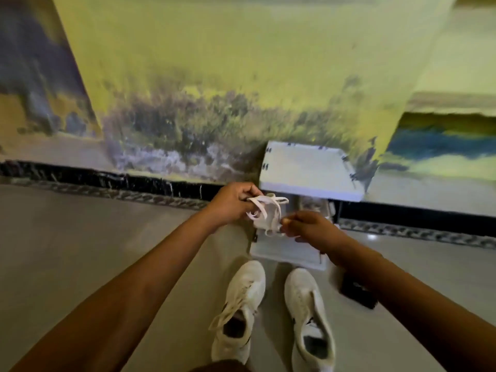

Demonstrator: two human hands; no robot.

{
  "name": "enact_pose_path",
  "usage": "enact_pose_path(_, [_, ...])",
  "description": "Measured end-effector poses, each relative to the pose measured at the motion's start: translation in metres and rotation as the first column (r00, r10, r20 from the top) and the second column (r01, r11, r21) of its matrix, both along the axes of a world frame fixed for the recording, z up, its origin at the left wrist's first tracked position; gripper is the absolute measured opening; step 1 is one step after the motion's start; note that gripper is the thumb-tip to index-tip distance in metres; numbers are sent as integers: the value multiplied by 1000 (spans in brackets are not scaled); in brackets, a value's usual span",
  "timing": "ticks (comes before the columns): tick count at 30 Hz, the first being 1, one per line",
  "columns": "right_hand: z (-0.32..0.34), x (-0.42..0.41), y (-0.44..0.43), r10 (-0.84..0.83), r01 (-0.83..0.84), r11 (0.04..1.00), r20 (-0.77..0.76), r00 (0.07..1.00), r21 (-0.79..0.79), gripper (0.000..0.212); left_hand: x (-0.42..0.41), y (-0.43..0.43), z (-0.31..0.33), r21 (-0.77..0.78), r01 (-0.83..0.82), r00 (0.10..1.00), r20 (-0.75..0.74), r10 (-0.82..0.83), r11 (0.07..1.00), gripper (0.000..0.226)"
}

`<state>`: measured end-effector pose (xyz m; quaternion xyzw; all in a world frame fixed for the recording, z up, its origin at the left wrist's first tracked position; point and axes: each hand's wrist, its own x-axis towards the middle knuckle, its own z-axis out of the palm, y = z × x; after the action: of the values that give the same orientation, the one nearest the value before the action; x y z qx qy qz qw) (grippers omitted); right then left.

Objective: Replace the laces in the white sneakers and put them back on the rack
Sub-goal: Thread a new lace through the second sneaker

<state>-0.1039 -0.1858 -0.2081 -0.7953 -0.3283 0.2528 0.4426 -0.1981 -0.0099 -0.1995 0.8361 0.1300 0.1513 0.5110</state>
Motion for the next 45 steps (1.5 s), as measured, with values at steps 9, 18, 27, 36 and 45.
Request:
enact_pose_path(9, [102,5,-71,-111,175,961,-279,954,215,34,12,-87,127,232,117,983,114,-146,966,17])
enact_pose_path(18, [124,25,-63,-145,208,937,-227,963,281,22,39,-97,162,230,72,984,140,-106,970,20])
enact_pose_path(27, [80,60,-37,-226,304,893,-252,941,333,20,77,-64,115,-85,8,999,36,-5,996,22])
enact_pose_path(36, [54,82,-37,-282,332,910,-218,934,248,21,96,-46,91,-184,-100,993,39,109,978,9])
enact_pose_path(45, [51,90,-59,-339,373,904,-183,923,207,23,108,-48,71,-127,-246,952,154,264,961,7])
